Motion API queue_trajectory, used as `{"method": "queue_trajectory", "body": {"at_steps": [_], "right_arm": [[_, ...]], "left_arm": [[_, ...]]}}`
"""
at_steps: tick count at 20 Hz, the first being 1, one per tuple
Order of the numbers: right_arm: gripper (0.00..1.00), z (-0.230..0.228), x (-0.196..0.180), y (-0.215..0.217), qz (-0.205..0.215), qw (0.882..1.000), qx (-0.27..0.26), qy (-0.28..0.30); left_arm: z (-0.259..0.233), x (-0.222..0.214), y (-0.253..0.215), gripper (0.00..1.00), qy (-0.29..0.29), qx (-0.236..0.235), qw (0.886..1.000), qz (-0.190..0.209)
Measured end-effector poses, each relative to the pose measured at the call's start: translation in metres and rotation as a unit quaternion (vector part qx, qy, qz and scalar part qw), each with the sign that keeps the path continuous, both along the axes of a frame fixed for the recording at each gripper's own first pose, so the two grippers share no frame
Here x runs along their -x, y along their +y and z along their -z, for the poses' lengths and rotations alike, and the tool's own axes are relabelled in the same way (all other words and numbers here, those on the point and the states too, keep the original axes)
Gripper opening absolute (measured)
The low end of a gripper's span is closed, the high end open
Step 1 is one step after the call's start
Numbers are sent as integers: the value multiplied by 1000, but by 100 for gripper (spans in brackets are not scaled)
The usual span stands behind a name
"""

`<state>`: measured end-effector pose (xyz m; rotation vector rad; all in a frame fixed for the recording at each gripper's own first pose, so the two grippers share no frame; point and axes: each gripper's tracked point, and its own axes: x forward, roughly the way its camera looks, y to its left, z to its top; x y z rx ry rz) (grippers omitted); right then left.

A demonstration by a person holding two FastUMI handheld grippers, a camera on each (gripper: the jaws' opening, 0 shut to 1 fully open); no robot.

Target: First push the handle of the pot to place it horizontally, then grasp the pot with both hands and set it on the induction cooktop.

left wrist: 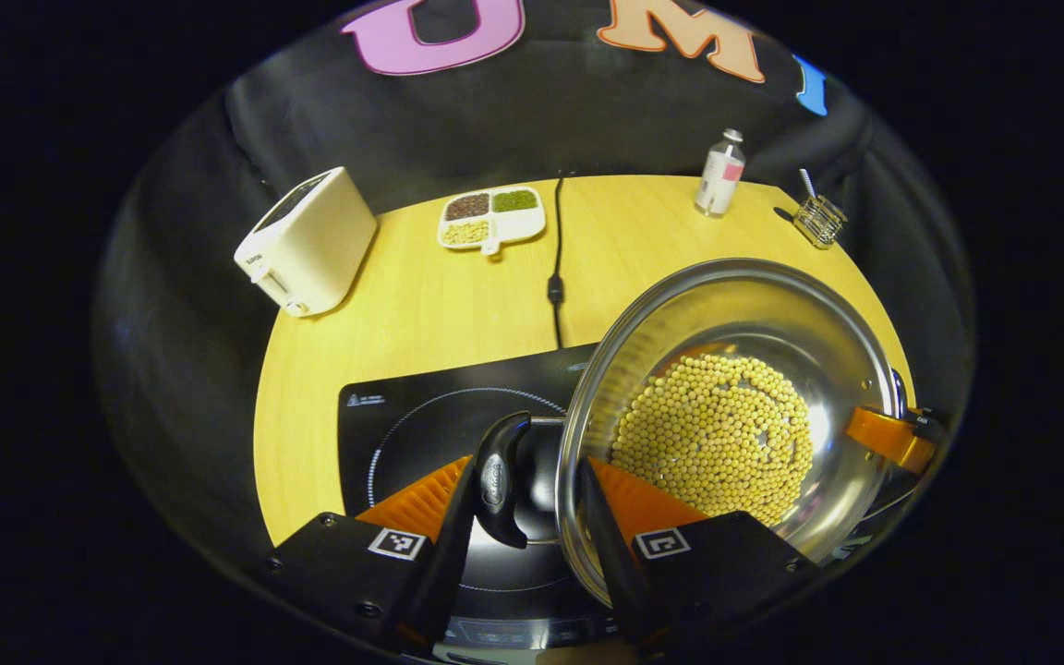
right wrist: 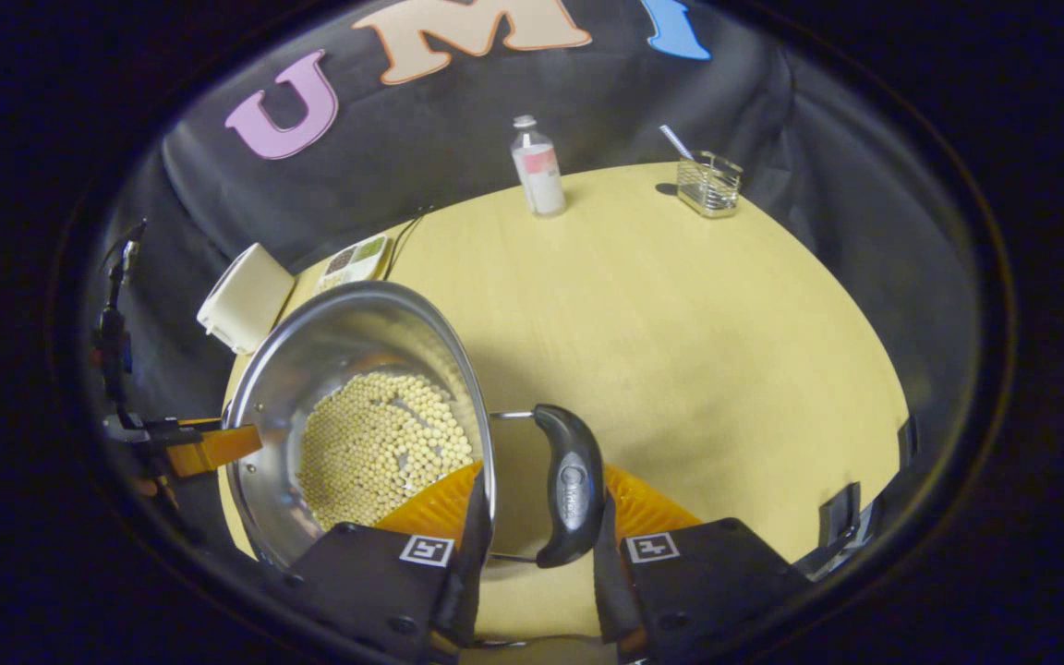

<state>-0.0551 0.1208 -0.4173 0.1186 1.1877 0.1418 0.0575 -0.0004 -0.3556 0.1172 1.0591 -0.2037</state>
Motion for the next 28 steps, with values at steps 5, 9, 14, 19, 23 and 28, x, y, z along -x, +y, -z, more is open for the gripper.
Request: {"method": "queue_trajectory", "body": {"at_steps": [5,9,14,19,23,28], "right_arm": [[47,3,13,55,-24,1000,-10,7],[47,7,21,89,-43,999,-15,11],[53,6,28,119,-53,998,-21,14],[53,6,34,141,-59,998,-22,13],[46,9,39,159,-63,998,-25,13],[46,9,44,167,-62,998,-26,13]], "left_arm": [[7,5,56,68,11,-5,1000,-26],[12,10,93,68,18,-6,999,-47],[16,13,126,68,22,-10,998,-59],[18,14,146,68,19,-10,998,-65],[19,14,164,69,19,-14,997,-71],[20,13,173,68,18,-13,997,-71]]}}
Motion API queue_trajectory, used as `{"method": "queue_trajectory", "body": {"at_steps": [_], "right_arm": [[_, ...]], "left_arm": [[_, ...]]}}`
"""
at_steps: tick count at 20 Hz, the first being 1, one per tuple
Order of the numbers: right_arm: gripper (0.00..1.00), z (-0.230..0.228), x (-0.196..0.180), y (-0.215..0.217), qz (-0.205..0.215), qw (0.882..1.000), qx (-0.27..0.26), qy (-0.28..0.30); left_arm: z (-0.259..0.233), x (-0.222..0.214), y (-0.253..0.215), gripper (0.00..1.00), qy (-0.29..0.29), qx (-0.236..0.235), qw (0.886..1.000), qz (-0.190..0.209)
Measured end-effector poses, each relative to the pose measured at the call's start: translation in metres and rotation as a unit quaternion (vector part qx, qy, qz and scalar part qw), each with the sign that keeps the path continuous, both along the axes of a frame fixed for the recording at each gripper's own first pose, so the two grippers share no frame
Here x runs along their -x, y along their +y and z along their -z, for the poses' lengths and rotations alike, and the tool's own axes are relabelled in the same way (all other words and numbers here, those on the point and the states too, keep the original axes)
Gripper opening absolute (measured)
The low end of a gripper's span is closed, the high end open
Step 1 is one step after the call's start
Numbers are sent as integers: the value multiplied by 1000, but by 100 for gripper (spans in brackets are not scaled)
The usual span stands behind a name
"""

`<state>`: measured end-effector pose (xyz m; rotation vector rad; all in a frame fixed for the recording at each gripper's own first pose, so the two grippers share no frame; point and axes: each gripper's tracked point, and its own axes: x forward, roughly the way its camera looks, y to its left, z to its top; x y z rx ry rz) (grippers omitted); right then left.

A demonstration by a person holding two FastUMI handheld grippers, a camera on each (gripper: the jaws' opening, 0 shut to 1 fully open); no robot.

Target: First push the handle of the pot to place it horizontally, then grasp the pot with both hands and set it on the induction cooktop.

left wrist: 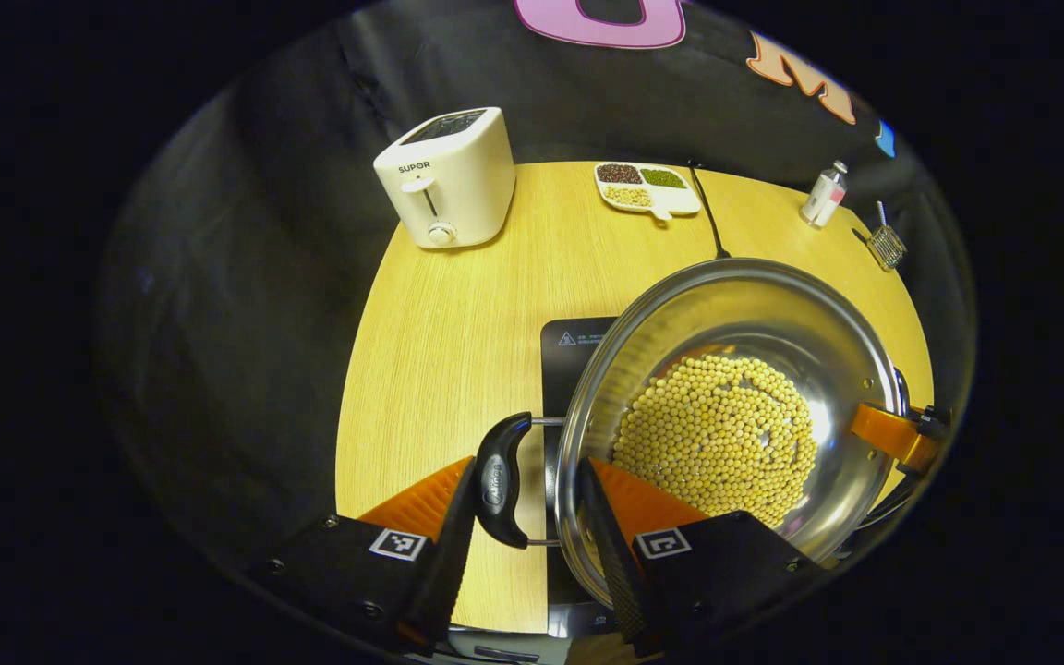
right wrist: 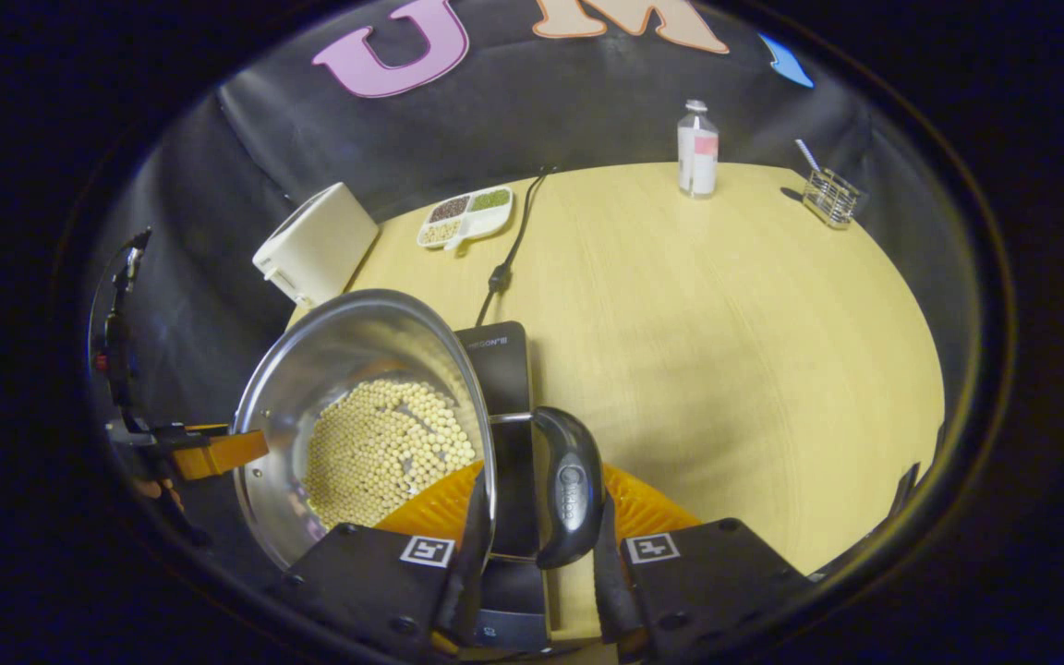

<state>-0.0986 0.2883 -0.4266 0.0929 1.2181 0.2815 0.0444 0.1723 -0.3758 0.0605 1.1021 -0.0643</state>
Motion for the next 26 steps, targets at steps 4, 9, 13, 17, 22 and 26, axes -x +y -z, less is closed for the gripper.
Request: {"method": "queue_trajectory", "body": {"at_steps": [4,9,13,17,22,26], "right_arm": [[46,3,0,0,1,1000,-1,-1],[47,7,5,-1,8,1000,-7,7],[47,9,6,0,10,1000,-10,6],[47,10,5,0,9,1000,-14,5],[47,8,5,-1,10,1000,-15,5],[56,11,6,0,9,1000,-14,2]], "left_arm": [[1,-1,1,68,-3,1,1000,0],[0,-1,-1,68,-5,-3,1000,4],[1,-1,-1,71,-6,-3,1000,3],[1,-1,-1,69,-6,-6,1000,3],[1,-2,0,75,-16,-8,1000,-5],[1,-4,0,75,-25,-2,1000,-15]]}}
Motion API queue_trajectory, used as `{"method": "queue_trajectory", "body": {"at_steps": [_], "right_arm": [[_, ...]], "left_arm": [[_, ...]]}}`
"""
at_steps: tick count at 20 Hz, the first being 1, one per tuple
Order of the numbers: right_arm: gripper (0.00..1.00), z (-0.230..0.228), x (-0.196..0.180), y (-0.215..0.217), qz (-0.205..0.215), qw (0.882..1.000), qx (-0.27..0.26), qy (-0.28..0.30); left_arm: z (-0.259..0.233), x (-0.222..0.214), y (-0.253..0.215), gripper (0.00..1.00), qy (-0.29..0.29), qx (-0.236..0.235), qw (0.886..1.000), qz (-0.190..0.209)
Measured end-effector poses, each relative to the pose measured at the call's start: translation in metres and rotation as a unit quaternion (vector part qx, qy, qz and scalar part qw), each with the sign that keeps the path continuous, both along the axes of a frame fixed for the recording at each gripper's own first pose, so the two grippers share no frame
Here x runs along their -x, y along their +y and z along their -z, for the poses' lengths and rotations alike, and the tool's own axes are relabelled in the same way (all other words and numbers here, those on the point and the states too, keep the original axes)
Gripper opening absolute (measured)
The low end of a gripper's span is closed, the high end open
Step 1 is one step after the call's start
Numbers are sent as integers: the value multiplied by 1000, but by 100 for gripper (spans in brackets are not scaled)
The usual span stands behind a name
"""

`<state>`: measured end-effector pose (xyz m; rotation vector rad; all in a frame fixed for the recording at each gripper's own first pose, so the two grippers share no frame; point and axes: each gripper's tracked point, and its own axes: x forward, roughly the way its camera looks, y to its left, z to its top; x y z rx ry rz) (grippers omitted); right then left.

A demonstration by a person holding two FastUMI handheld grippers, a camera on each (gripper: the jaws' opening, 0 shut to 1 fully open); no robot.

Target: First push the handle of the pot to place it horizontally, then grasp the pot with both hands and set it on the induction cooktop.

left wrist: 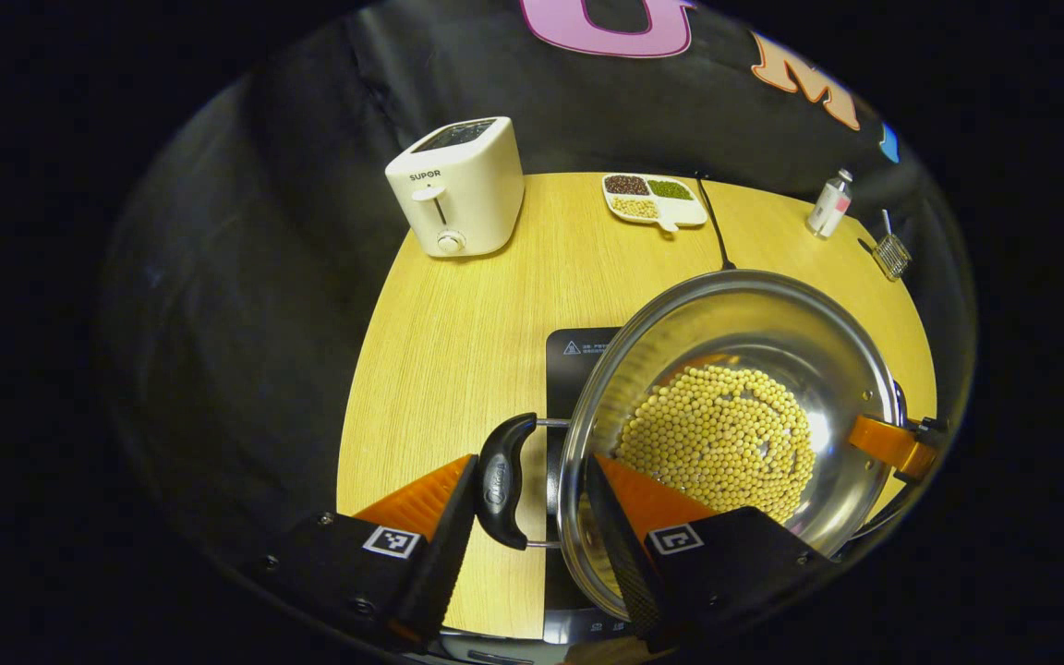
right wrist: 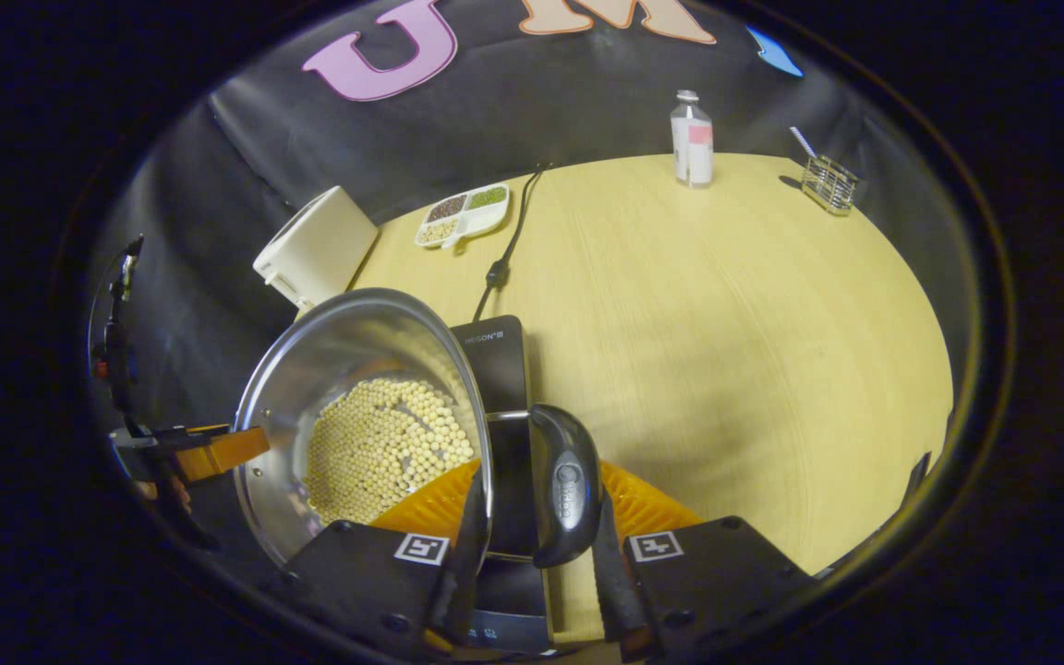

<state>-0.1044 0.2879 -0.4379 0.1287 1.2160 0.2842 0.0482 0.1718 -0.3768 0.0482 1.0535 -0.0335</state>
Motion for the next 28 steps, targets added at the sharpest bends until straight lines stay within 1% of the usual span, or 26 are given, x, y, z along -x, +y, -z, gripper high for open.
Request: {"method": "queue_trajectory", "body": {"at_steps": [1,3,4,5,6,7,8,9,12,14,16,17,18,22,23,24,27,28], "right_arm": [[54,-1,-1,-1,0,1000,-1,-1],[55,-1,-2,-1,-1,1000,1,-6],[56,-1,-3,-2,-2,1000,3,-8],[58,-2,-3,-2,-2,1000,2,-10],[63,-2,-3,-2,-2,1000,2,-12],[63,-2,-3,-2,-2,1000,1,-15],[60,-2,-4,-3,-1,1000,2,-17],[61,-5,-5,-4,-1,1000,1,-18],[91,-8,-9,-3,2,1000,-6,-27],[100,-10,-9,-5,2,999,-7,-34],[100,-15,-11,-6,1,999,-11,-45],[94,-18,-12,-6,1,999,-14,-51],[100,-20,-14,-7,3,998,-16,-56],[100,-26,-20,-13,8,997,-21,-72],[94,-29,-22,-14,10,997,-23,-78],[100,-32,-24,-16,12,996,-25,-85],[100,-39,-32,-26,20,994,-26,-104],[94,-42,-36,-30,24,993,-28,-111]], "left_arm": [[-1,1,-1,75,0,1,1000,-1],[-2,1,0,79,1,-2,1000,-5],[-2,1,3,86,-1,-6,1000,-7],[-3,-1,3,88,-5,-7,1000,-8],[-5,-2,3,94,-7,-10,1000,-9],[-6,-3,3,96,-9,-13,1000,-7],[-7,-3,4,97,-11,-15,1000,-5],[-7,-4,4,96,-12,-17,1000,-4],[-9,-6,4,96,-17,-21,1000,-4],[-11,-9,4,96,-23,-23,999,-6],[-15,-9,5,97,-31,-27,999,-9],[-17,-11,6,96,-37,-28,999,-11],[-20,-12,7,96,-43,-29,999,-12],[-26,-11,5,97,-51,-32,998,-13],[-28,-12,3,96,-56,-31,998,-14],[-30,-13,0,96,-61,-31,998,-15],[-43,-17,-12,96,-92,-19,995,-19],[-48,-17,-17,97,-103,-13,994,-20]]}}
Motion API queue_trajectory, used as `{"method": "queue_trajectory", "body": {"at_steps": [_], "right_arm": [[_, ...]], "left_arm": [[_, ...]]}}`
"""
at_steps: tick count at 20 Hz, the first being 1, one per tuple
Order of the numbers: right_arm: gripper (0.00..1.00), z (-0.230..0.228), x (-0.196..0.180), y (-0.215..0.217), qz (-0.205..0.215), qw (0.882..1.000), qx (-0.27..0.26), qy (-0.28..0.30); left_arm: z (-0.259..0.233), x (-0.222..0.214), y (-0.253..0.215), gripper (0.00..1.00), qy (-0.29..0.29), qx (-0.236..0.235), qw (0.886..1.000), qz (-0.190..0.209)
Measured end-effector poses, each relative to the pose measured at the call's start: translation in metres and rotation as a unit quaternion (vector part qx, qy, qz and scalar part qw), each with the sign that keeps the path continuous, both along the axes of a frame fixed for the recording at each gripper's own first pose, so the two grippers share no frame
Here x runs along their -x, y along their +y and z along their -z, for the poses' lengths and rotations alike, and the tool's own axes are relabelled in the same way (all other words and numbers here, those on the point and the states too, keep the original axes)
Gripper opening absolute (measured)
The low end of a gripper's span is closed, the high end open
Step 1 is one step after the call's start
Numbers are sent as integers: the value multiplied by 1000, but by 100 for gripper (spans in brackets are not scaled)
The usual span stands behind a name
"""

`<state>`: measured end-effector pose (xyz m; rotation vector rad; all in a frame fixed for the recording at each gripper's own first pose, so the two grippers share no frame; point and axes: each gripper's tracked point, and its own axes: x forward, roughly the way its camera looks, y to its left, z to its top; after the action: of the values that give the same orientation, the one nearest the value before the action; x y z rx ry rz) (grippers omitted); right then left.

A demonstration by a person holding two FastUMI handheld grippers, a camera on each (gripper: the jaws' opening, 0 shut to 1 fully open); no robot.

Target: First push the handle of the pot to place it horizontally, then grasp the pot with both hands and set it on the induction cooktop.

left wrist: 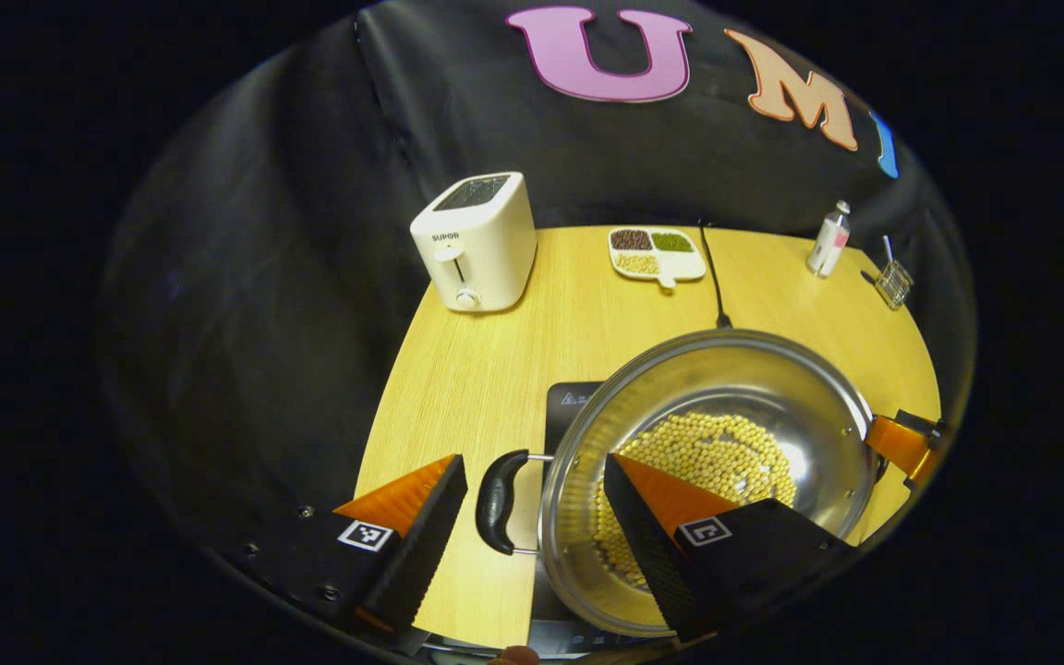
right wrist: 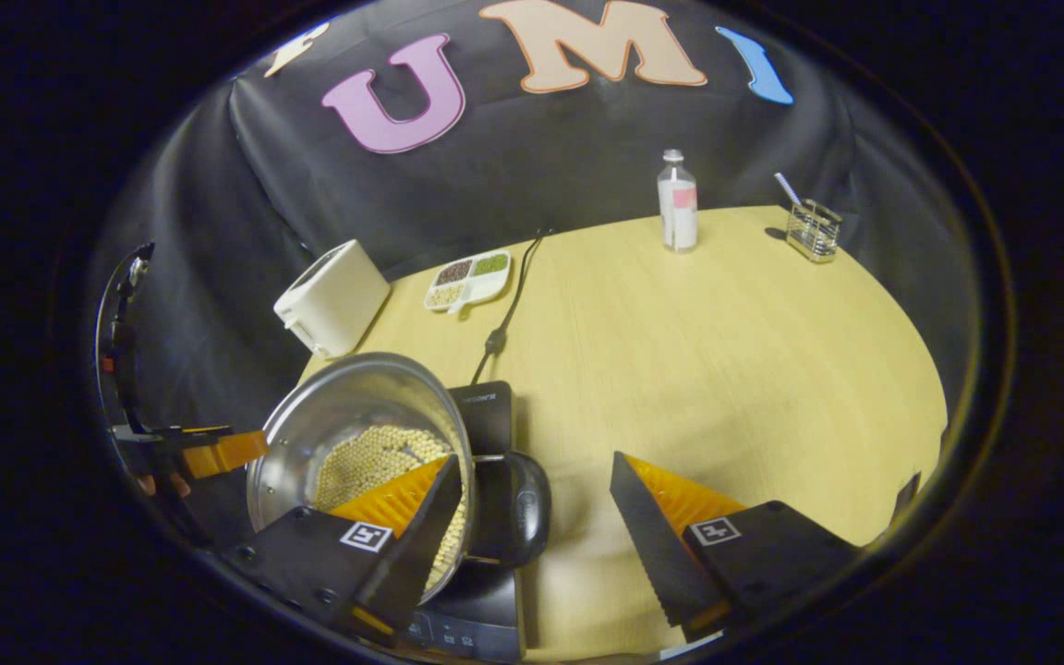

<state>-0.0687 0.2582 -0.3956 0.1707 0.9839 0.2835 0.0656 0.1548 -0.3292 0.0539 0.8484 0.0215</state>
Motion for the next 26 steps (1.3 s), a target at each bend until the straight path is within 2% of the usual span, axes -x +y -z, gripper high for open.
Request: {"method": "queue_trajectory", "body": {"at_steps": [4,6,7,8,9,10,15,16,17,18,19,22,24,26], "right_arm": [[94,-19,-14,-18,18,999,-11,-31],[100,-38,-31,-36,24,997,-7,-71],[93,-50,-39,-47,29,995,-4,-93],[100,-63,-47,-59,34,993,2,-112],[100,-78,-55,-72,40,990,7,-132],[93,-90,-65,-84,44,987,13,-152],[93,-175,-111,-142,57,961,33,-268],[100,-192,-119,-152,58,956,35,-287],[93,-208,-127,-161,59,950,36,-303],[100,-222,-135,-169,59,946,39,-315],[93,-237,-140,-178,56,943,37,-327],[93,-279,-157,-197,52,928,27,-367],[93,-296,-161,-211,43,925,26,-377],[93,-309,-164,-222,33,922,19,-384]], "left_arm": [[-27,-6,-22,96,-56,-1,998,7],[-48,-12,-38,96,-95,-2,995,11],[-61,-16,-48,96,-116,1,993,12],[-74,-20,-59,96,-136,6,991,12],[-87,-21,-69,96,-154,12,988,10],[-101,-23,-79,96,-173,20,985,7],[-179,-32,-127,94,-263,38,964,-2],[-193,-31,-135,95,-276,35,960,-2],[-206,-30,-146,95,-289,32,957,-2],[-222,-29,-155,96,-302,32,953,-5],[-238,-28,-168,96,-316,33,948,-6],[-282,-20,-201,97,-356,35,934,-7],[-303,-16,-222,95,-375,33,926,-6],[-316,-10,-246,96,-381,38,924,-6]]}}
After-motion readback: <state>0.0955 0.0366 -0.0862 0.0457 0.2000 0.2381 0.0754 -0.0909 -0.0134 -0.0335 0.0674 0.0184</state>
